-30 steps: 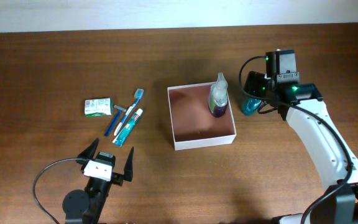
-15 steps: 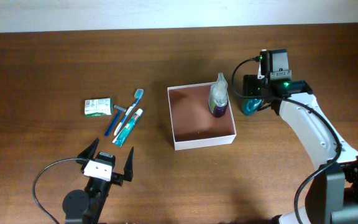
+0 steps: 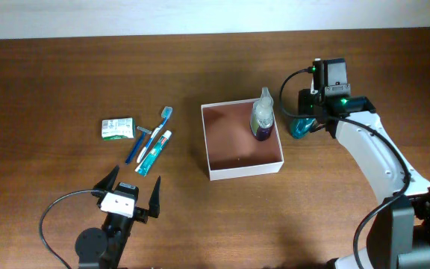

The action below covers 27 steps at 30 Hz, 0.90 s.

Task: Pack container
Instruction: 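Lower the right gripper and grasp the Listerine bottle cap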

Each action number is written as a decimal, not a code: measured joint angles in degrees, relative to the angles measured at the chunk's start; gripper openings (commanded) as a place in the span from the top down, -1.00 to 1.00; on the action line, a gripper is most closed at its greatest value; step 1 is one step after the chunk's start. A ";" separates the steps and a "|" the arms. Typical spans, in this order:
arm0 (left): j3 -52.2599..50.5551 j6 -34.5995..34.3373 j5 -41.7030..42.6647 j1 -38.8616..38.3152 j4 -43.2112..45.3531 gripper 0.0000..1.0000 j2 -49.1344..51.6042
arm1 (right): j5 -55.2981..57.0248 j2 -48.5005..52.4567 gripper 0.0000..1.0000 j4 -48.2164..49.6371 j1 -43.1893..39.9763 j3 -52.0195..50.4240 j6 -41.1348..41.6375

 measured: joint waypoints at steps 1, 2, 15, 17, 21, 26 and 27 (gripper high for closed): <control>0.00 0.00 0.00 0.00 0.02 -0.99 0.00 | 0.11 0.00 0.44 -0.02 0.00 0.00 -0.07; 0.00 0.00 0.00 0.00 0.02 -0.99 0.00 | 0.17 0.00 0.49 -0.02 0.00 0.00 -0.02; 0.00 0.00 0.00 0.00 0.02 -0.99 0.00 | 0.33 -0.39 0.75 -0.04 0.00 0.00 -0.20; 0.00 0.00 0.00 0.00 0.02 -0.99 0.00 | 0.33 -0.48 0.75 -0.07 0.00 0.00 -0.44; 0.00 0.00 0.00 0.00 0.02 -1.00 0.00 | 0.31 -2.23 0.76 -1.14 0.02 0.00 -0.63; 0.00 0.00 0.00 0.00 0.00 -0.99 0.00 | 0.31 -8.70 0.76 -1.79 0.04 0.00 -0.92; 0.00 0.00 0.00 0.00 0.02 -0.99 0.00 | 0.31 -10.80 0.76 -2.12 0.13 0.00 -1.07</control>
